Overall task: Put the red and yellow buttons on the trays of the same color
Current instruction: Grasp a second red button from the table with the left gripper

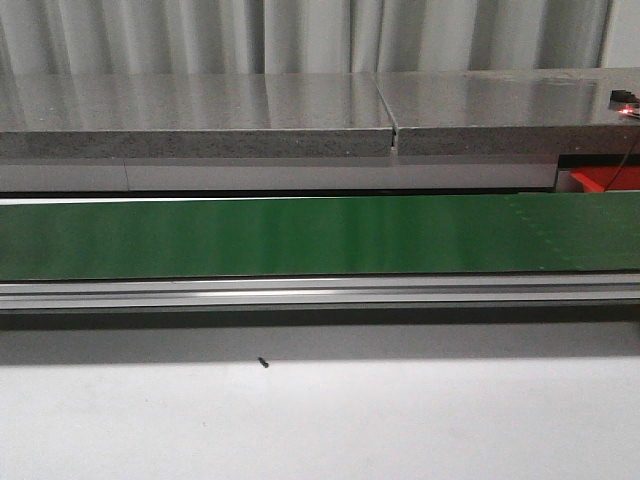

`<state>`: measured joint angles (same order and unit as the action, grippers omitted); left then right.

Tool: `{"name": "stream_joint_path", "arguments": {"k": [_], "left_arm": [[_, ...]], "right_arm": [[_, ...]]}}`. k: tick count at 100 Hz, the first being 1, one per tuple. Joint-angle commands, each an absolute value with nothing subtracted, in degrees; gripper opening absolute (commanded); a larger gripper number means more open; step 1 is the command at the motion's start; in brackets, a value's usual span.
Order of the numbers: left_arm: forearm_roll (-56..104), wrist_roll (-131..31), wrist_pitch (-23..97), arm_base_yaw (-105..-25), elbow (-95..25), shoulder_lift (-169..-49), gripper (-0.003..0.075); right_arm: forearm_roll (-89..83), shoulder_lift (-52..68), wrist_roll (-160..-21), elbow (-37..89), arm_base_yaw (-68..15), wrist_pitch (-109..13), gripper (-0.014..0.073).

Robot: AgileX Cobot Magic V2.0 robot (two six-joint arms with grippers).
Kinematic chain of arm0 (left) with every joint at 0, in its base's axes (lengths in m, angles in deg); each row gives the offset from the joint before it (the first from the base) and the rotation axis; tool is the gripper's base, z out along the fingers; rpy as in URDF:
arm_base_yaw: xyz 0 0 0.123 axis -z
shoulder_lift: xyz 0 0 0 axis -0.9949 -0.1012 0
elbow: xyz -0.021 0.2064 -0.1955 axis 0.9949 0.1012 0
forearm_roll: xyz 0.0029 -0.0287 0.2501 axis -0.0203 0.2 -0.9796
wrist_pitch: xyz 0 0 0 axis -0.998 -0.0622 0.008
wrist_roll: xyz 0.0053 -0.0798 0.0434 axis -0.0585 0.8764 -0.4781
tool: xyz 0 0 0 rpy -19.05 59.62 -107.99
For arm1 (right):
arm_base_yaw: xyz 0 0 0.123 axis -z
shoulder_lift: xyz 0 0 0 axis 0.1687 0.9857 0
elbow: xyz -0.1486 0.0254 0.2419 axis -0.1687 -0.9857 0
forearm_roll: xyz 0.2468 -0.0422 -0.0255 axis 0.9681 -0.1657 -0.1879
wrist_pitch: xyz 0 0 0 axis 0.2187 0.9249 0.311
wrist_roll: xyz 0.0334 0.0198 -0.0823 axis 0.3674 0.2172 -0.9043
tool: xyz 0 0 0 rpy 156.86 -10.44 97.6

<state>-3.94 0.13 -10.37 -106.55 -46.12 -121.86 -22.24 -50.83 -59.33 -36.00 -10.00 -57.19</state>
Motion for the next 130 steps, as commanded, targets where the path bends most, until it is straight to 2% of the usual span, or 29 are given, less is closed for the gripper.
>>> {"name": "stream_joint_path", "arguments": {"k": [1, 50, 78, 130], "left_arm": [[-4.1, -0.1, -8.1, -108.2, -46.5, -120.4, 0.0535], [-2.8, -5.2, -7.4, -122.0, -42.1, -124.0, 0.0535], [-8.2, -5.9, -7.2, -122.4, -42.1, -129.7, 0.0535], [-5.8, -5.9, 0.7, -122.4, -42.1, -139.7, 0.0535]], "right_arm": [[-22.8, -52.0, -59.4, -35.1, -9.6, -61.5, -0.0091], [-22.8, -52.0, -59.4, -35.1, -9.6, -61.5, -0.0091], [-22.8, -52.0, -59.4, -35.1, -9.6, -61.5, -0.0091], [-22.8, -52.0, -59.4, -35.1, -9.6, -61.5, -0.0091]]}}
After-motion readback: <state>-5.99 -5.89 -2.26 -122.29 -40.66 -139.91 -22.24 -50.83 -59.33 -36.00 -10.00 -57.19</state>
